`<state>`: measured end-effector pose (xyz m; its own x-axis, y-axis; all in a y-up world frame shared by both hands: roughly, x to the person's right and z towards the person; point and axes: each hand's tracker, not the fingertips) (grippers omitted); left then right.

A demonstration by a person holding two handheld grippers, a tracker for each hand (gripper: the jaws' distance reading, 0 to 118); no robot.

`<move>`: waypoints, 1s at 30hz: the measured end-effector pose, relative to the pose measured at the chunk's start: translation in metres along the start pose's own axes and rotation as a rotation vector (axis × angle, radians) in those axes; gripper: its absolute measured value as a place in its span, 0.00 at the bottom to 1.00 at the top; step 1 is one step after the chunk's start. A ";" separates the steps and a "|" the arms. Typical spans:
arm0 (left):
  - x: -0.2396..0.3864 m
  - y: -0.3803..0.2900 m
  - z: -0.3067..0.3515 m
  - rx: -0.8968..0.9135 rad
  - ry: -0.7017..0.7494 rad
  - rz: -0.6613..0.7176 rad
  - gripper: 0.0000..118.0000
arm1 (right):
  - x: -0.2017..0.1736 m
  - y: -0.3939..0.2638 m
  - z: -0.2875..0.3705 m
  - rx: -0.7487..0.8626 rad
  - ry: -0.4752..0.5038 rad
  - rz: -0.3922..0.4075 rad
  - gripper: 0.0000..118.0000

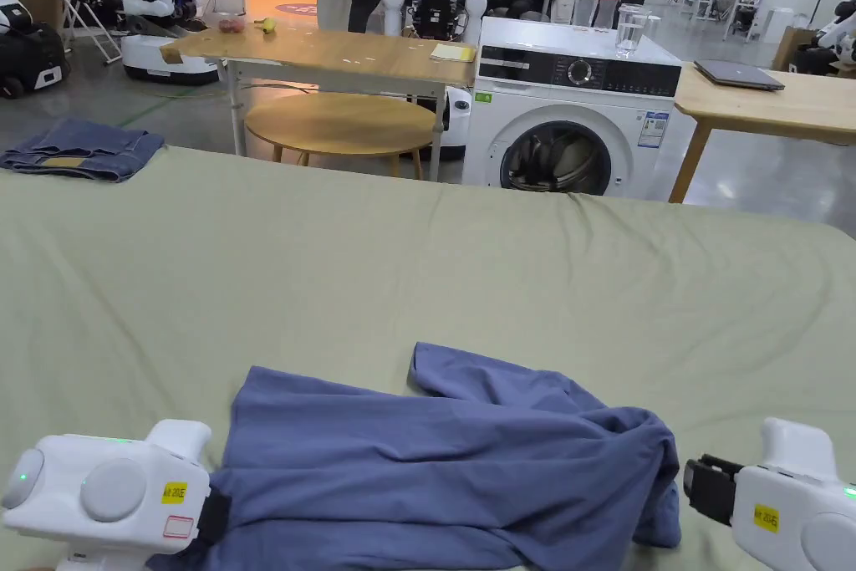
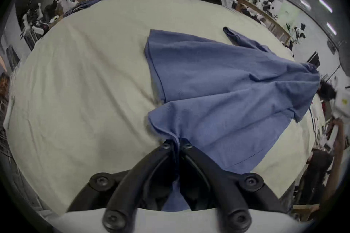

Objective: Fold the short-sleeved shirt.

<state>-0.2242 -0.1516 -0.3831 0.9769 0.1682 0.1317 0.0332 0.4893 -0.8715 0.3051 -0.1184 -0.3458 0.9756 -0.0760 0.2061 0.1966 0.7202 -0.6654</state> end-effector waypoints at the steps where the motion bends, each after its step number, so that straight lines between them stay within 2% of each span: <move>1: -0.002 -0.001 0.002 0.012 -0.006 0.010 0.00 | 0.002 -0.005 -0.006 -0.036 0.006 -0.002 0.45; 7: 0.000 -0.001 0.007 0.059 -0.020 0.024 0.00 | -0.005 -0.018 -0.041 -0.150 0.067 -0.028 0.46; 10: 0.001 0.001 0.007 0.061 -0.019 0.001 0.00 | -0.018 -0.019 -0.058 -0.196 0.076 0.004 0.45; 11: 0.001 0.001 0.006 0.062 -0.017 -0.003 0.00 | -0.023 -0.020 -0.063 -0.211 0.053 0.025 0.45; 12: 0.001 0.001 0.007 0.064 -0.018 -0.006 0.00 | -0.026 -0.021 -0.066 -0.206 0.032 0.045 0.41; 13: 0.000 0.001 0.007 0.068 -0.019 -0.006 0.00 | -0.029 -0.022 -0.065 -0.191 0.025 0.053 0.33; 14: 0.001 0.001 0.007 0.071 -0.019 -0.001 0.00 | -0.030 -0.022 -0.063 -0.173 0.021 0.066 0.33; 15: 0.000 0.001 0.007 0.074 -0.023 0.003 0.00 | -0.031 -0.022 -0.062 -0.164 0.015 0.079 0.29; 17: 0.000 0.001 0.008 0.090 -0.023 0.004 0.00 | -0.030 -0.021 -0.061 -0.143 -0.001 0.108 0.02; 20: 0.001 0.007 0.012 0.117 -0.013 -0.019 0.00 | -0.023 -0.016 -0.053 -0.136 0.035 0.079 0.01; 23: 0.000 0.018 0.025 0.172 -0.034 -0.007 0.00 | -0.021 -0.006 -0.031 -0.021 0.004 0.092 0.01; 30: -0.001 0.065 0.068 0.273 -0.047 -0.017 0.00 | -0.012 0.046 0.019 0.198 0.015 0.047 0.00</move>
<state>-0.2368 -0.0621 -0.4074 0.9656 0.1946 0.1725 -0.0151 0.7041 -0.7100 0.3004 -0.0716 -0.3652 0.9849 -0.0482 0.1660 0.1290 0.8444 -0.5199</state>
